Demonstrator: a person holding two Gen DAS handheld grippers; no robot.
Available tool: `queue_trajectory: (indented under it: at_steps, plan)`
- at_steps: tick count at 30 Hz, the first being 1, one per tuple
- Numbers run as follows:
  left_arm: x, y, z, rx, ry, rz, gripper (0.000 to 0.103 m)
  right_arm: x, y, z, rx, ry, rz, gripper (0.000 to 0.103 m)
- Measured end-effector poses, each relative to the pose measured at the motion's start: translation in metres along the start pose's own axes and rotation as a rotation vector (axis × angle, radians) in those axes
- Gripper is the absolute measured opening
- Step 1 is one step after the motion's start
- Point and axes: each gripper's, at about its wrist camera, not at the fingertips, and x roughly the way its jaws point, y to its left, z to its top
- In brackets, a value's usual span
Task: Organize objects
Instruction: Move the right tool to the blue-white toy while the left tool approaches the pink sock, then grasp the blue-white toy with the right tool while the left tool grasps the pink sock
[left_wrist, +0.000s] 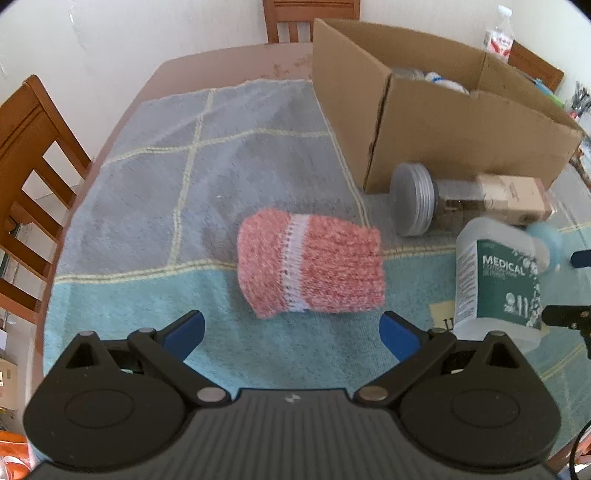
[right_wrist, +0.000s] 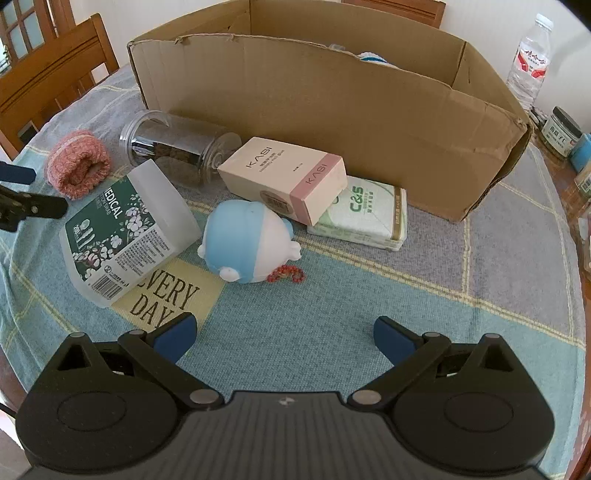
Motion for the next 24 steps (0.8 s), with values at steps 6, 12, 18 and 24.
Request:
queue_trajectory:
  at_steps: [6, 12, 18, 24]
  plan:
    - [0.01, -0.006, 0.001, 0.022, -0.001, -0.001, 0.102, 0.001, 0.002, 0.0, 0.0, -0.005, 0.0, 0.103]
    - [0.012, -0.003, 0.001, -0.007, -0.009, -0.012, 0.103, 0.002, -0.002, -0.003, -0.005, -0.014, 0.003, 0.103]
    - [0.011, -0.004, -0.002, -0.028, -0.031, 0.006, 0.103, 0.002, -0.003, -0.005, -0.008, -0.028, 0.004, 0.103]
    - [0.012, -0.006, -0.004, -0.027, -0.068, 0.009, 0.103, 0.003, -0.003, -0.005, -0.013, -0.035, 0.007, 0.103]
